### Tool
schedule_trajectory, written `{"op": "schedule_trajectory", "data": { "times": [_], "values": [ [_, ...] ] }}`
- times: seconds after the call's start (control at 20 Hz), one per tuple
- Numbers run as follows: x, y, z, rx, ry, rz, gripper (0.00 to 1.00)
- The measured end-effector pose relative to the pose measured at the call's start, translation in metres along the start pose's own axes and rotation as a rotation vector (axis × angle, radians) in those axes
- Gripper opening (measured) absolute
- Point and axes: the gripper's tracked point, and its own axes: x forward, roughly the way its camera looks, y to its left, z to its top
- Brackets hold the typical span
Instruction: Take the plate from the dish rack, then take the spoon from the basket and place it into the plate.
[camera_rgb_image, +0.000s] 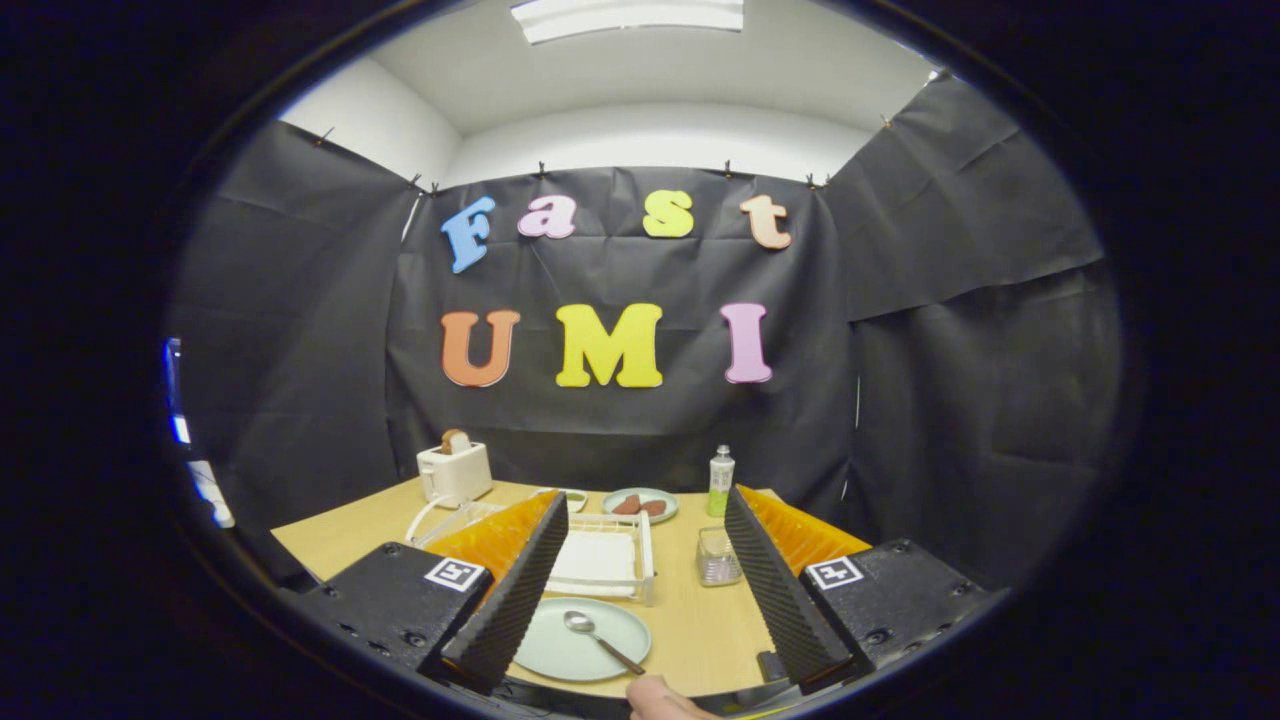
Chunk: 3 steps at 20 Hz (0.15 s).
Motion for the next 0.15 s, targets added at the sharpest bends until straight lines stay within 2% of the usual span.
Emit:
{"op": "schedule_trajectory", "data": {
  "times": [0.15],
  "values": [
    [0.0021, -0.0046, -0.0060, -0.014, 0.010, -0.015, 1.00]
  ]
}}
